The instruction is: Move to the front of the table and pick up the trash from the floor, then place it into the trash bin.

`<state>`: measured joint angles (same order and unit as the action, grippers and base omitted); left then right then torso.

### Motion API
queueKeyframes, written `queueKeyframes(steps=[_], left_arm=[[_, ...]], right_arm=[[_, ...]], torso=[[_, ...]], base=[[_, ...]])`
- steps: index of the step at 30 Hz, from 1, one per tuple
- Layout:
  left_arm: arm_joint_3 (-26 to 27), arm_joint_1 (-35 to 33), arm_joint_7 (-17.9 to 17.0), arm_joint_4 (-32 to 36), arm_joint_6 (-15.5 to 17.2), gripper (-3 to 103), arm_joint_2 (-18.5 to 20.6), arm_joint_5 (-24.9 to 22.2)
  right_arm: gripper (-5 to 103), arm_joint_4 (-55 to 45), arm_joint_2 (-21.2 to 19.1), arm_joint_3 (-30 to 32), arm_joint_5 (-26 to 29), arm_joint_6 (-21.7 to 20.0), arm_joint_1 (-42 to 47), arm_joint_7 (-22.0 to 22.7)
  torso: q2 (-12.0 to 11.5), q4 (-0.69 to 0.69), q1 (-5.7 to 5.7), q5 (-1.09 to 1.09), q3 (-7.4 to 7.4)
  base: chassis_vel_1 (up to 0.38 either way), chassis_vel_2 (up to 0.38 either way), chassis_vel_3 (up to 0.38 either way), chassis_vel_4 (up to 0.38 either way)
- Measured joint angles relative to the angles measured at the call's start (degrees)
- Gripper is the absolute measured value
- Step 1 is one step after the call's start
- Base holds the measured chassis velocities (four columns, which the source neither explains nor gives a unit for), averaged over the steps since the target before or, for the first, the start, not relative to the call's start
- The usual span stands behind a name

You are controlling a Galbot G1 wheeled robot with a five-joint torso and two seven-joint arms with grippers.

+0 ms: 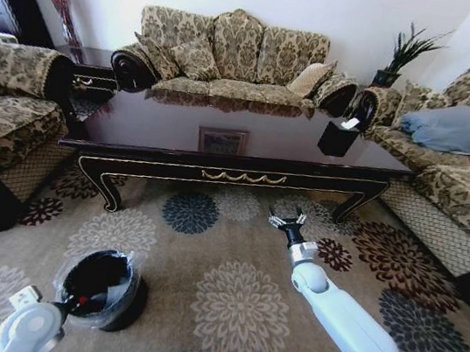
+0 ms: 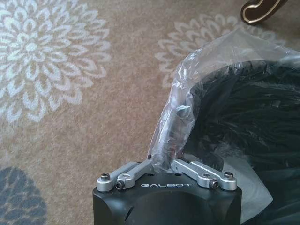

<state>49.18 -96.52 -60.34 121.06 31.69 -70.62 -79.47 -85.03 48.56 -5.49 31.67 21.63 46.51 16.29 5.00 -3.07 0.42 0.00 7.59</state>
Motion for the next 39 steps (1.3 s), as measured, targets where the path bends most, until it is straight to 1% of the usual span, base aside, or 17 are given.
queueKeyframes(steps=[5, 8, 10, 14, 19, 21, 25, 26, 27, 28, 29, 31, 32, 33, 34, 36, 39], left_arm=[[0.5, 0.2, -1.3, 0.5, -0.1, -3, 0.9, -1.5], [0.6, 0.2, -2.9, 0.5, 0.1, 12, 0.6, -2.5], [0.5, 0.2, -3.0, 0.5, 0.1, 12, 0.5, -2.6], [0.9, -0.5, -3.4, 2.0, 0.3, 44, 0.0, -0.9], [2.1, -2.7, 0.6, 6.8, -0.6, 55, 0.2, 5.9], [2.8, -3.6, 2.1, 10.2, -0.9, 66, 0.8, 9.0], [4.6, -5.4, 11.5, 13.5, -5.2, 82, 1.7, 19.8], [5.6, -5.9, 19.1, 13.1, -9.5, 87, 1.9, 24.6], [5.9, -6.0, 21.8, 12.7, -10.9, 87, 2.0, 26.2], [7.5, -6.6, 32.7, 10.3, -16.4, 92, 2.4, 33.1], [7.5, -6.6, 32.7, 10.3, -16.4, 92, 2.4, 33.1], [9.4, -7.3, 46.2, 6.1, -22.1, 99, 3.4, 40.8], [9.7, -7.5, 48.5, 5.4, -23.1, 99, 3.6, 41.7], [10.9, -7.8, 56.6, 3.2, -28.3, 100, 4.1, 43.6], [10.9, -7.8, 56.6, 3.2, -28.3, 100, 4.1, 43.6], [12.5, -7.6, 63.5, 0.6, -36.0, 100, 4.3, 43.7], [13.5, -7.4, 69.1, -1.2, -42.5, 100, 3.6, 41.7]], right_arm=[[100, -0.2, 0.0, 0.4, -0.1, 0.0, 0.6, 0.1], [100, -0.7, -0.6, 0.8, -0.2, -0.2, 1.3, 0.1], [100, -0.7, -0.7, 0.8, -0.2, -0.3, 1.4, 0.1], [100, -1.5, -1.4, 1.4, -0.6, -0.6, 2.5, -0.2], [100, -2.7, -1.6, 3.2, -0.5, -1.0, 3.9, 0.1], [100, -3.9, -1.9, 4.8, 0.2, -1.8, 5.2, 0.7], [100, -4.9, -2.2, 6.9, 1.4, -1.9, 6.4, 0.3], [100, -5.1, -2.2, 7.7, 1.8, -1.6, 6.8, -0.4], [100, -5.2, -2.2, 7.9, 1.9, -1.5, 7.0, -0.7], [100, -5.7, -2.3, 8.9, 2.4, -1.0, 7.7, -1.7], [100, -5.7, -2.3, 8.9, 2.4, -1.0, 7.7, -1.7], [100, -6.3, -2.3, 10.4, 3.0, 0.1, 8.9, -3.4], [100, -6.4, -2.3, 10.7, 3.1, 0.4, 9.1, -3.7], [100, -6.9, -2.3, 12.0, 3.3, 1.4, 10.1, -5.2], [100, -6.9, -2.3, 12.0, 3.3, 1.4, 10.1, -5.2], [100, -7.6, -1.9, 13.6, 3.5, 2.4, 11.2, -6.5], [100, -9.0, -1.2, 15.8, 3.7, 3.0, 13.4, -7.8]], torso=[[0.0, -0.01, 0.00, 0.01, 0.00], [0.0, 0.00, 0.00, 0.02, 0.00], [0.0, 0.00, 0.00, 0.04, 0.00], [0.0, -0.02, 0.00, 0.00, 0.00], [0.0, 0.04, 0.00, 0.02, 0.00], [0.0, -0.04, 0.00, 0.01, 0.00], [0.0, -0.02, 0.00, 0.03, 0.00], [0.0, 0.00, 0.00, 0.03, 0.00], [0.0, -0.01, 0.00, 0.02, 0.00], [0.0, 0.00, 0.00, -0.01, 0.00], [0.0, 0.00, 0.00, -0.01, 0.00], [0.0, -0.01, 0.00, -0.01, 0.00], [0.0, -0.01, 0.00, -0.01, 0.00], [0.0, -0.01, 0.00, -0.02, 0.00], [0.0, -0.01, 0.00, -0.02, 0.00], [0.0, -0.01, 0.00, 0.00, 0.00], [0.0, -0.01, 0.01, -0.01, 0.00]], base=[[0.000, 0.000, 0.000, 0.000], [0.000, 0.000, 0.000, 0.000], [0.000, 0.000, 0.000, 0.000], [0.000, 0.000, 0.000, 0.000], [0.000, 0.000, 0.000, 0.000], [0.000, 0.000, 0.000, 0.000], [0.000, 0.000, 0.000, 0.000], [0.000, 0.000, 0.000, 0.000], [0.000, 0.000, 0.000, 0.000], [0.000, 0.000, 0.000, 0.000], [0.000, 0.000, 0.000, 0.000], [0.000, 0.000, 0.000, 0.000], [0.000, 0.000, 0.000, 0.000], [0.000, 0.000, 0.000, 0.000], [0.000, 0.000, 0.000, 0.000], [0.000, 0.000, 0.000, 0.000], [0.000, 0.000, 0.000, 0.000]])
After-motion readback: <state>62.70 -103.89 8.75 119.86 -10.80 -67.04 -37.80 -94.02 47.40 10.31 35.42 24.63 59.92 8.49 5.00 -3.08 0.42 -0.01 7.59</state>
